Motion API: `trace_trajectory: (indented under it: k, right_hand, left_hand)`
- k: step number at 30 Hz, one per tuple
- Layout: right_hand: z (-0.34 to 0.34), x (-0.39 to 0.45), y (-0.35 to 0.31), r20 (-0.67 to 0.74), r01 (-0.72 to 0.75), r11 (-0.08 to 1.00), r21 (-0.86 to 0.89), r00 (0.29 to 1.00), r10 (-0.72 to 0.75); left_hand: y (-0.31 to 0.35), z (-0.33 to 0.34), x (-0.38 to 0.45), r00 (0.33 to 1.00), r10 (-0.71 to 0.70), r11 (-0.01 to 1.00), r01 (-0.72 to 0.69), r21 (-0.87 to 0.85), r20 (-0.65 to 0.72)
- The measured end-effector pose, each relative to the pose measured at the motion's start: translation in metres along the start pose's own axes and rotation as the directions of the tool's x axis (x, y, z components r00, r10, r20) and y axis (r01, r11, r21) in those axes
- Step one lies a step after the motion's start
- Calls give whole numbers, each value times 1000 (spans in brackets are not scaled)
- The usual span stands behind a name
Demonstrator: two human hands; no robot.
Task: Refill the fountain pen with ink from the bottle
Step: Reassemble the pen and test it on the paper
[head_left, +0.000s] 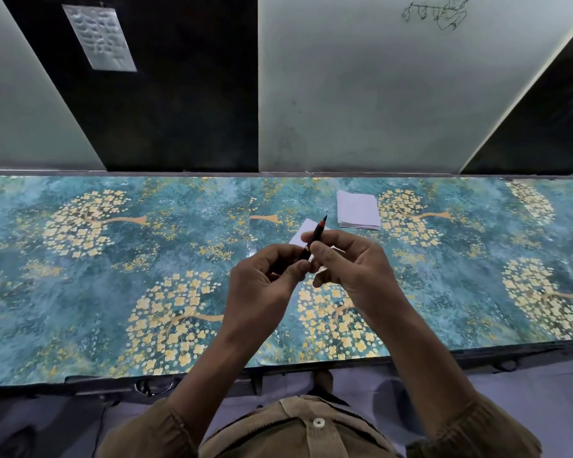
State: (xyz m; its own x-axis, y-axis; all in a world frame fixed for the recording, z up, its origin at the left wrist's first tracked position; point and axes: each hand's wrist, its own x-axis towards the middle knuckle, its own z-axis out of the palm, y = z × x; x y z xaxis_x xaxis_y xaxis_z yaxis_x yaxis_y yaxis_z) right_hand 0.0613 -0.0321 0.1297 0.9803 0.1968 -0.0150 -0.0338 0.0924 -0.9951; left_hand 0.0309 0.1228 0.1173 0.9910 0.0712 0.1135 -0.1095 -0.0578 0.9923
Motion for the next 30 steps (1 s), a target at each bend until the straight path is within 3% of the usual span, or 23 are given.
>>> trace_trajectory:
  k: [12,24,30]
  right_hand:
    - [5,7,-2,-103,22,999,-50,994,-27]
    - [-6,22,23,-20,-140,987,-80,990,139]
    - [-4,26,44,-12,-227,965,-134,974,228]
  left_hand:
    - [-4,1,12,999,40,998,-40,45,5]
    - [-32,0,22,985,-134,982,118,149,106]
    - [-56,-3,19,973,-224,958,209,197,56]
